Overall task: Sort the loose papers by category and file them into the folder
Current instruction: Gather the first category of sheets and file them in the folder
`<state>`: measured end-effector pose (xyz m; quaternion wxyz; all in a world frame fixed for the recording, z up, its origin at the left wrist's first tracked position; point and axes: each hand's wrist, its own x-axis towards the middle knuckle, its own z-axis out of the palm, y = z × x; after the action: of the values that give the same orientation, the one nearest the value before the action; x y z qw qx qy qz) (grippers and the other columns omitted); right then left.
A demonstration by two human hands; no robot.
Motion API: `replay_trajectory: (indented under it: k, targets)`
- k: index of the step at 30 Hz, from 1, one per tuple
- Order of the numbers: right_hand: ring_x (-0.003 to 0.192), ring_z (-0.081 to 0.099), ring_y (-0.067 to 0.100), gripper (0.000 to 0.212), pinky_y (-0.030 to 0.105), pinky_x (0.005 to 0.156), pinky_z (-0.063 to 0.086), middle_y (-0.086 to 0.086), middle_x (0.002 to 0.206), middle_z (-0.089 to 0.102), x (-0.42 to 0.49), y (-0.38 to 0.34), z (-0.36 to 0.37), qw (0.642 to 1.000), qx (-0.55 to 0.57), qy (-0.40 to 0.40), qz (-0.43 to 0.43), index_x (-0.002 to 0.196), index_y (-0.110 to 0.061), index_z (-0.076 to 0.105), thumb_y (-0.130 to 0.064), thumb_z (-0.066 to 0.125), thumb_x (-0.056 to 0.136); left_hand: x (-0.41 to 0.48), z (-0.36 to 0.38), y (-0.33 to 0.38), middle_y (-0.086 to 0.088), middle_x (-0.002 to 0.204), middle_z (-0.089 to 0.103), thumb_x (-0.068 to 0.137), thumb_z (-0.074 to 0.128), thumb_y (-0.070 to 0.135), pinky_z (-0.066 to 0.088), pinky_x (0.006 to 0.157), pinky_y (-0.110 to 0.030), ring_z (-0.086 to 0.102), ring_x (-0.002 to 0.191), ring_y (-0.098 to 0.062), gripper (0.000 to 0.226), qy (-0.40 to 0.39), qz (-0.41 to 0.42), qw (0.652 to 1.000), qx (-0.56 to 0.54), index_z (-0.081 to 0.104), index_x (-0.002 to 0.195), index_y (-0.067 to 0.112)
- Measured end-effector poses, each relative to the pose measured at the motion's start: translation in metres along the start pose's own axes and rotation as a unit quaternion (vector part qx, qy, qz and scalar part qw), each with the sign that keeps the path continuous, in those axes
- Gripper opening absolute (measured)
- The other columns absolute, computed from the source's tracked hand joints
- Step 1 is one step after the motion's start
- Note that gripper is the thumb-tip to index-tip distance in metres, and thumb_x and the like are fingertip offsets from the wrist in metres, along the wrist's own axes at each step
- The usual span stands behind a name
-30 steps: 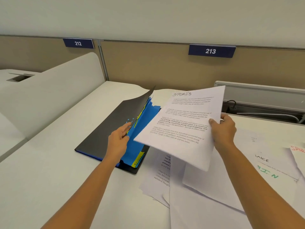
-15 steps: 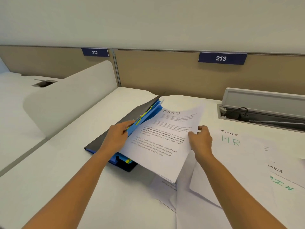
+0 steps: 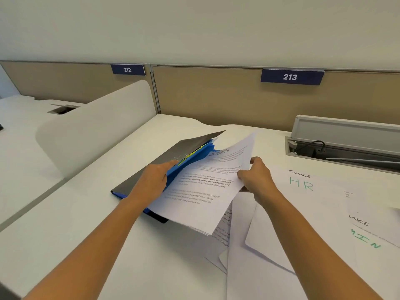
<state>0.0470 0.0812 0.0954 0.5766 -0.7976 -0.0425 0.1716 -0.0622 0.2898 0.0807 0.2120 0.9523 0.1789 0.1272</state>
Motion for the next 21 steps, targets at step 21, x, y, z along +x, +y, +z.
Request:
replay_trajectory:
  k: [21]
  targets:
    - [0.081,0.066,0.029,0.037,0.035,0.072,0.058,0.01,0.1,0.059,0.004,0.029,0.046,0.997,0.07,-0.018,0.009,0.125,-0.005,0.038,-0.023,0.05,0.095,-0.004,0.003,-0.013,0.003,0.067,0.048,0.093,0.039,-0.007,0.032,0.048,-0.013,0.034,0.049,-0.011,0.047,0.029,0.005,0.997,-0.075,0.049,0.133,0.016]
